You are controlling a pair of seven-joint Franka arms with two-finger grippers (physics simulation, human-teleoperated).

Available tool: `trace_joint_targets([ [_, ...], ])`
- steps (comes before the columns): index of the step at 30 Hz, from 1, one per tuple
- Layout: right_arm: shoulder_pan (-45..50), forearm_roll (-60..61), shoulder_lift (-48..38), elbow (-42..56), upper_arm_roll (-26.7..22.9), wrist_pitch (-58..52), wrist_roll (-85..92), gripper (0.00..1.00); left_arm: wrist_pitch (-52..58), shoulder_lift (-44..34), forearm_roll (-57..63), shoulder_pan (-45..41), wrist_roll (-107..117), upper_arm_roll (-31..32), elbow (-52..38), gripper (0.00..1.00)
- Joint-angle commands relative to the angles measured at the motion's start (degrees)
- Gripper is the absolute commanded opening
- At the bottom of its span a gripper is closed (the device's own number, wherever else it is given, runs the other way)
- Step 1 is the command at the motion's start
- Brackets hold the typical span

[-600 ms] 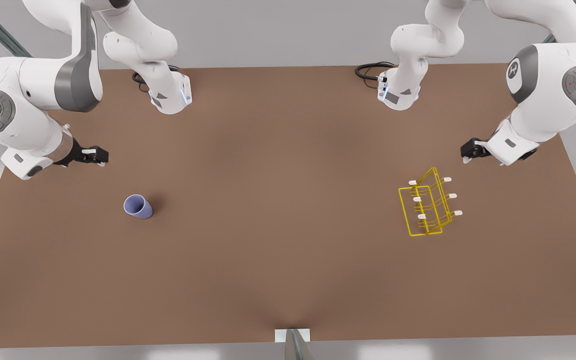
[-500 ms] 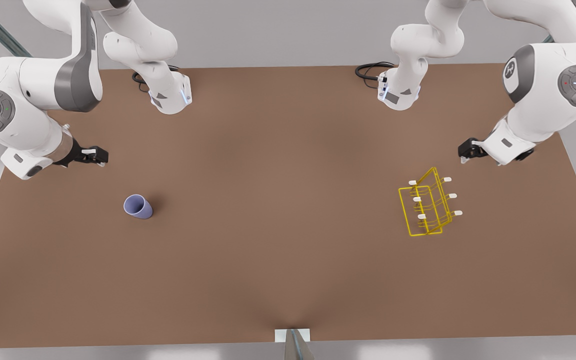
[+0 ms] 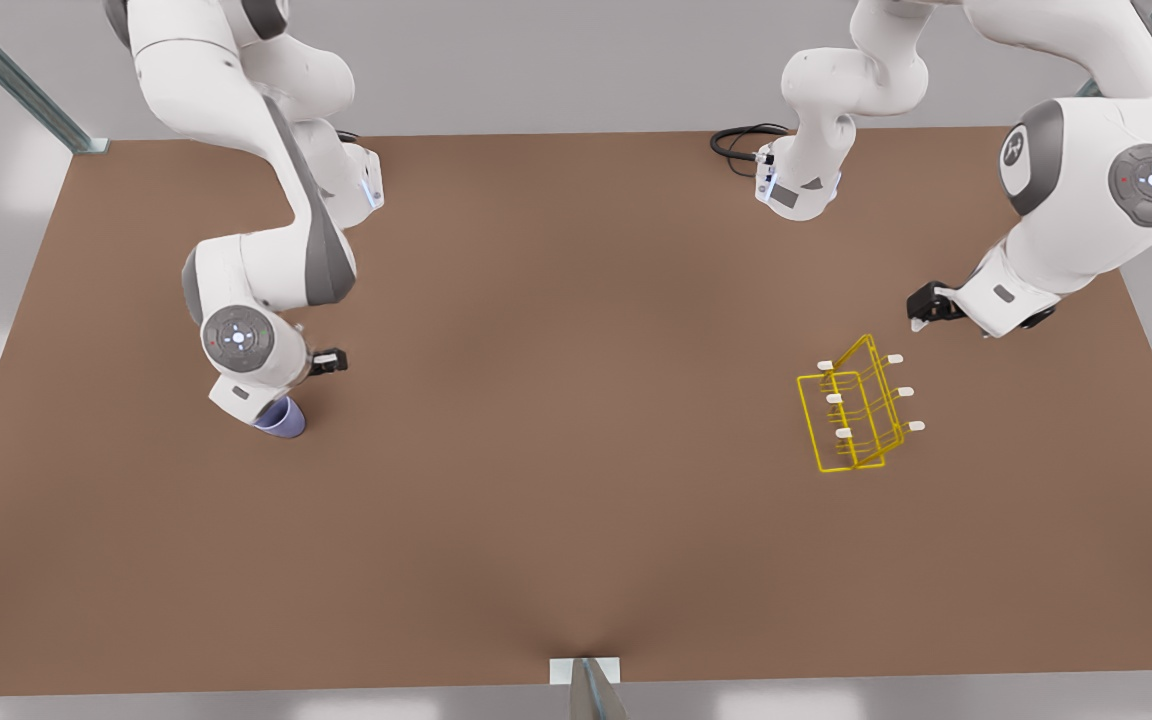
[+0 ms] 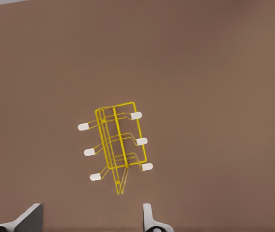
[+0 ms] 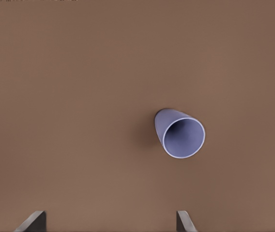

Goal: Place the cup on the cup holder

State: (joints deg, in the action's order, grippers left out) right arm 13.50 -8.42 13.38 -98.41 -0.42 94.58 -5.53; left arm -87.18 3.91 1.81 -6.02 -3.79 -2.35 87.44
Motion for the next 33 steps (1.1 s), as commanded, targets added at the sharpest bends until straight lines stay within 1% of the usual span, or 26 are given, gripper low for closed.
trace_joint_targets([
  [1,-0.7,-0.1,-0.1,-1.3,-0.4,11.1,-6.9,1.00,0.0,0.0,-0.3,0.0,-0.3,0.0,0.0,1.00],
  [3,-1.4,-0.1,0.2,-2.7,-1.9,13.8,-4.5,1.00,-0.1,0.0,-0.3,0.2,-0.3,0.0,-0.1,1.00],
  [5,-1.5,-0.2,-0.1,-7.1,-2.8,20.9,-3.3,1.00,0.1,0.0,-0.2,0.4,-0.4,0.0,-0.1,1.00],
  [7,-3.1,-0.1,0.2,-12.0,-4.5,30.7,1.9,1.00,0.1,0.0,-0.2,0.4,-0.4,0.0,-0.1,1.00],
  [9,-3.3,0.0,0.3,-13.0,-5.2,32.6,3.5,1.00,0.1,0.0,-0.2,0.4,-0.3,0.0,0.0,1.00],
  [12,-3.9,0.0,-0.3,-20.3,-6.2,39.7,5.0,1.00,0.3,0.0,-0.2,0.3,-0.1,0.0,0.0,1.00],
  [13,-3.9,0.1,-0.1,-21.3,-6.5,41.3,5.3,1.00,0.2,0.0,-0.2,0.3,-0.1,0.0,0.0,1.00],
  [17,-3.9,0.3,0.3,-21.4,-7.4,41.2,4.9,1.00,0.2,0.0,-0.2,0.3,-0.1,0.0,0.1,1.00],
  [22,-3.8,0.5,2.9,-21.3,-7.4,41.2,4.4,1.00,0.3,0.1,-0.2,0.3,-0.2,0.0,0.1,1.00],
  [33,-4.6,0.5,5.3,-21.0,-7.4,40.9,4.3,1.00,0.4,0.5,-0.2,0.3,-0.3,0.0,0.2,1.00],
])
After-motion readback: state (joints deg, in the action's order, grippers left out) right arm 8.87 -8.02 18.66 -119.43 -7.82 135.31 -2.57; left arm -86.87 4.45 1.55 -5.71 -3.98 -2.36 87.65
